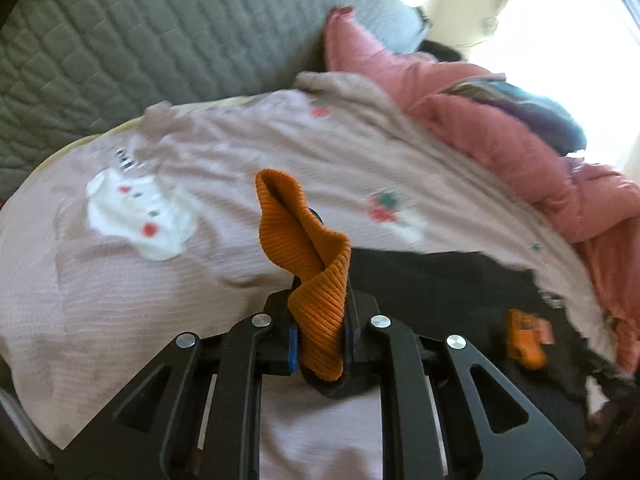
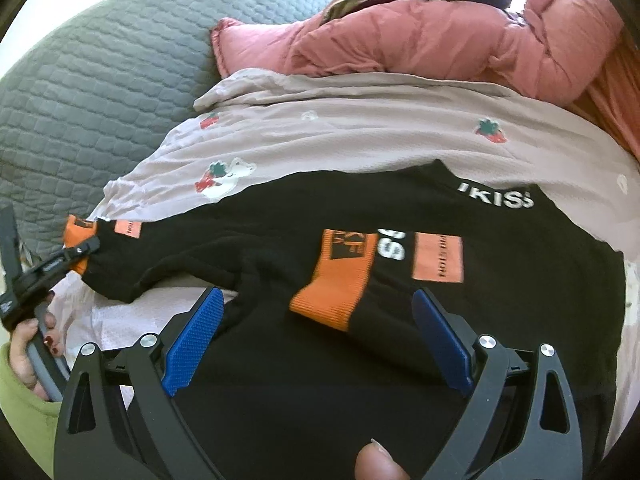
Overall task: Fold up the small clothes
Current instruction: 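Grasp the other orange cuff with the left gripper and fold it across the shirt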
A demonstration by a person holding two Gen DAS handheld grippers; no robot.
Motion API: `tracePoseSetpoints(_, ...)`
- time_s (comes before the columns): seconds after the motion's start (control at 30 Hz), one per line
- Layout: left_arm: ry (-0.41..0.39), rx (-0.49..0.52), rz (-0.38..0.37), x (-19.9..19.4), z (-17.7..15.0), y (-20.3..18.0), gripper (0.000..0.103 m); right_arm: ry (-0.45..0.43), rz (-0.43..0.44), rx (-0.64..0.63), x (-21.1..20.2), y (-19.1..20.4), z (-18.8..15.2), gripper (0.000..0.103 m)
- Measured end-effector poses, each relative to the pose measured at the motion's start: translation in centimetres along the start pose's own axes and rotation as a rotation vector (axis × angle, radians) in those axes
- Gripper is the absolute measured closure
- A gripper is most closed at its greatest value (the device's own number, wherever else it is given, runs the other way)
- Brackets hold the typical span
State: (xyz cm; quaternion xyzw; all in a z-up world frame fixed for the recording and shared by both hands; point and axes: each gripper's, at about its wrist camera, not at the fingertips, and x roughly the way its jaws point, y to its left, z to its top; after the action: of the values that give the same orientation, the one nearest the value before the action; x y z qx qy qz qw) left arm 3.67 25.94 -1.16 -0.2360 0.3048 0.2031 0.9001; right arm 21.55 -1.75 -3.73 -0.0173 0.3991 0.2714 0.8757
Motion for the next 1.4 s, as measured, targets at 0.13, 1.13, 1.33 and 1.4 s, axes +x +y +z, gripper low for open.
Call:
tracePoseSetpoints(0.13, -0.017, 0.037, -0.101, -1.4, 0.7, -3.7, 0.095, -0.02, -0.02, 0.049, -1.4, -2.3, -0.5, 0.009)
tracePoseSetpoints(1.13, 0.247, 0.347, -0.541, 2.5, -5.6, -28.2, 0.095, -0.148, -0.148, 0.325, -10.5, -16.7, -4.5, 0.009)
tracePoseSetpoints(1.33, 0.319, 0.349, -0.571, 4.4, -7.5, -29.0, 0.095, -0.147, -0.149, 0.335, -10.4, -17.3, -4.7, 0.009)
tracePoseSetpoints(1.4, 0.35, 0.333, -0.611, 5.0, -7.8, -28.9, 0.088, -0.14, -0.146, 0.328, -10.2, -17.1, -4.8, 0.009)
